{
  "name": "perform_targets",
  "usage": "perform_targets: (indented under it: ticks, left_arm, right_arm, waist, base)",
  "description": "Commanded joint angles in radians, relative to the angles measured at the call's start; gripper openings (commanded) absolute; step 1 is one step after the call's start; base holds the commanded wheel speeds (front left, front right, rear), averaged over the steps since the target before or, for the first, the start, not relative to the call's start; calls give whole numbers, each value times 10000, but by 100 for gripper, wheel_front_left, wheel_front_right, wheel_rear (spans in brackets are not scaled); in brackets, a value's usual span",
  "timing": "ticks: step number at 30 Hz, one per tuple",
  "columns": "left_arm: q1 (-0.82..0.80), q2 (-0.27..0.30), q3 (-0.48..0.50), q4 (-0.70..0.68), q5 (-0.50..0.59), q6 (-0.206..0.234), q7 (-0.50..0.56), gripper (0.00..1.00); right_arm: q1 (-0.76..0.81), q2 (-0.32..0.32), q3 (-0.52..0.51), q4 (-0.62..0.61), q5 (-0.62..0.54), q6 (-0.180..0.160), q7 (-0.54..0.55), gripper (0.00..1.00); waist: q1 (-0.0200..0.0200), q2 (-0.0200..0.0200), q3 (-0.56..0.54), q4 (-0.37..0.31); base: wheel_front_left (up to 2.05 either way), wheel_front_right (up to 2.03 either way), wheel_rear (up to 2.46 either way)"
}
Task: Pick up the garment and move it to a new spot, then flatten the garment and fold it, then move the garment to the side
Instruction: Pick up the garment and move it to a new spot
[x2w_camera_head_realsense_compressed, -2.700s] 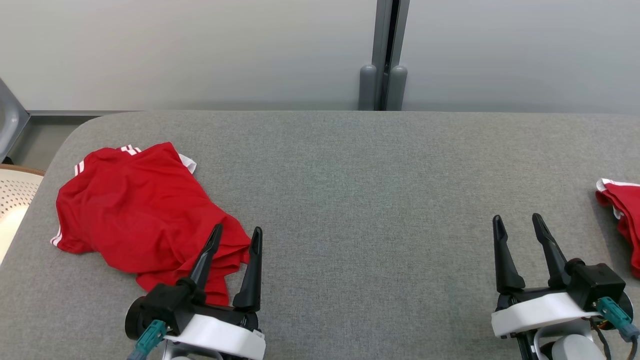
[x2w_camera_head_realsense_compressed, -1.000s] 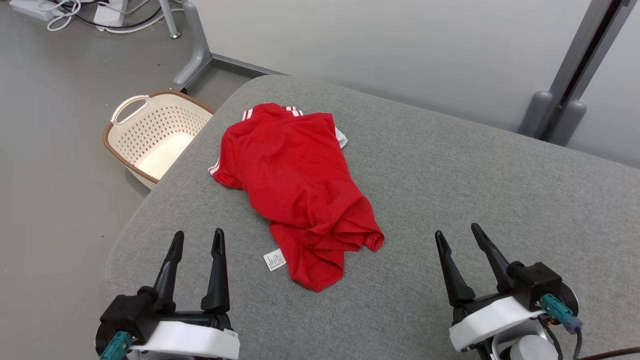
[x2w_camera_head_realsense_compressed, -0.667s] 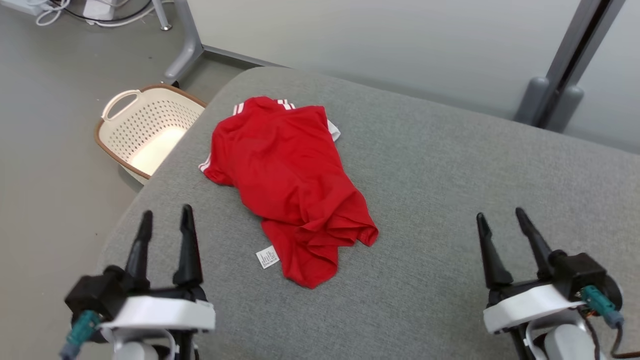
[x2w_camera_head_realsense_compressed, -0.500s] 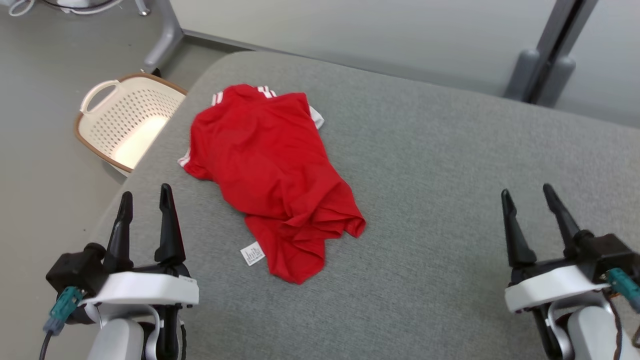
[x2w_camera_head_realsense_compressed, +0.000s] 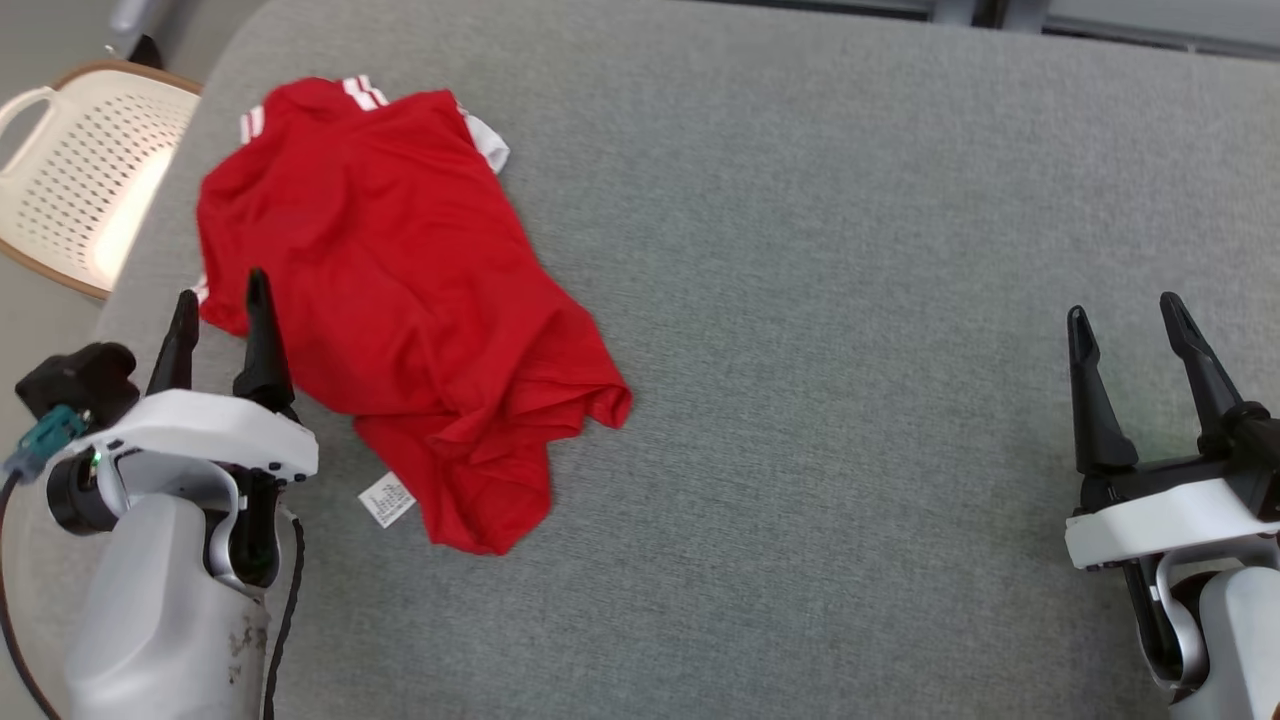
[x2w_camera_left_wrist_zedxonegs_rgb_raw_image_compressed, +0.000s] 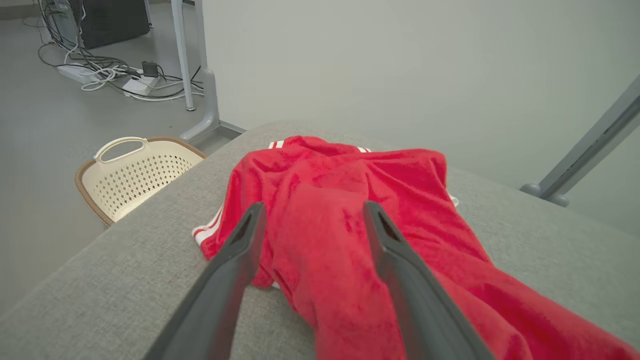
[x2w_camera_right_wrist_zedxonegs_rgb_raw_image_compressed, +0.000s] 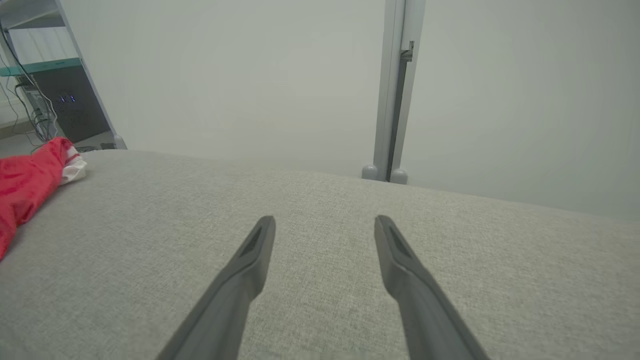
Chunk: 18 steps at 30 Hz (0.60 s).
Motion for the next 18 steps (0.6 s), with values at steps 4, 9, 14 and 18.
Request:
perform_targets:
  ticks: [4,9,14,18]
  left_arm:
    - [-854,311,-244,951,74,-185,501,100]
    - [-1555,577,-364,2197,114,45,1256,100]
    - [-2057,695,-689,3324,307,63,1968,100]
    - [-2307,672,-910,3929,295,-195,2142,0]
  right_arm:
    - [-184,-49,35,-108,-140,2,-35,100]
    - [-307,-124,115,-166,-169,1,-18,100]
    - [-355,-191,135,-202,-175,1,-8,100]
    - [-374,-158,211,-98,-228,1,-60,100]
  waist:
    - [-1,0,728,-490]
    - [-1,0,1050,-644]
    - [-1,0,1233,-751]
    - [-1,0,1233,-840]
  base:
    - [0,0,0]
    - [0,0,0]
    - [0,0,0]
    - [0,0,0]
